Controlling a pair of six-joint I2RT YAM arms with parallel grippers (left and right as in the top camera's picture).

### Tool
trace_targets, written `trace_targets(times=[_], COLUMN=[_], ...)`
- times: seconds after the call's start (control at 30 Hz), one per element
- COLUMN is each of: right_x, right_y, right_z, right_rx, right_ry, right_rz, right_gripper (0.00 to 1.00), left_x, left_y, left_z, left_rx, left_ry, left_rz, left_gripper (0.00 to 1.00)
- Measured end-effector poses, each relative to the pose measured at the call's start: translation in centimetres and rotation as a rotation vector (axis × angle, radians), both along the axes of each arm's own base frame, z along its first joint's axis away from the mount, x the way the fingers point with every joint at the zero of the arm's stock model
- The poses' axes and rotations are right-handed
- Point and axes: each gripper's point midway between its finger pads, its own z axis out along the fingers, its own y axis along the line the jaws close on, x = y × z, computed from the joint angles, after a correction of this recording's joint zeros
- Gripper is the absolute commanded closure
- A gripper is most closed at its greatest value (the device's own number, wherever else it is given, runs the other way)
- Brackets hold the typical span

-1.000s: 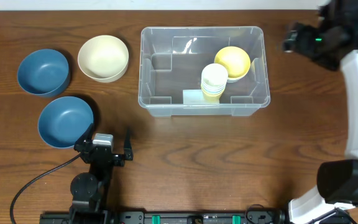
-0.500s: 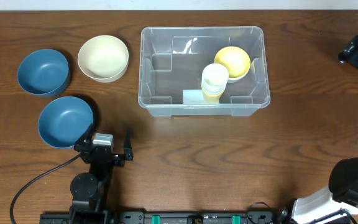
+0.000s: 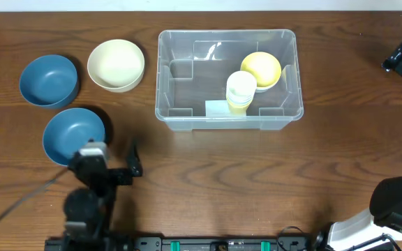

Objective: Pack container
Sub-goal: 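Move the left gripper over the cream bowl at the back left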

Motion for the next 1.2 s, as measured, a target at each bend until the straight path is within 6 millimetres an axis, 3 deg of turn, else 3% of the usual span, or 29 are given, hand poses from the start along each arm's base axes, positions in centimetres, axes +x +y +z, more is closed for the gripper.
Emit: trace_targets(times=[0.17, 0.27, 0.47, 0.6, 0.97, 1.1, 1.2], right_x=[0.0, 0.0, 0.0, 0.0, 0.0, 0.0, 0.0], right_y=[0.0, -0.1, -0.1, -0.1, -0.1, -0.1, -0.1], right_z=[0.0, 0.0, 0.0, 0.0, 0.0, 0.0, 0.0], right_rx=[-0.003, -0.003, -0.004, -0.005, -0.005, -0.005, -0.005], right_ry=[0.0, 0.001, 0.0, 0.001, 0.0, 0.001, 0.0], right_rz=[-0.001, -0.002, -0.002, -0.002, -0.002, -0.002, -0.002], right_gripper=[0.01, 0.01, 0.01, 0.01, 0.01, 0.01, 0.01], left_x=[1.3, 2.9, 8.2, 10.9, 19.1, 21.2, 22.0], left_y=[1.7, 2.1, 2.2, 1.8, -0.4, -0.9, -1.1], left_z=[6.4, 8.7, 10.3, 7.8, -3.1, -6.8, -8.4], left_rx=[-0.002, 0.031, 0.131, 0.188, 0.32, 0.356, 0.389], left_ry=[0.187, 0.32, 0.481, 0.556, 0.715, 0.735, 0.739], left_rz=[0.077, 0.084, 0.036, -0.026, -0.299, -0.376, -0.416], left_gripper=[0.02, 0.02, 0.02, 0.02, 0.02, 0.01, 0.02])
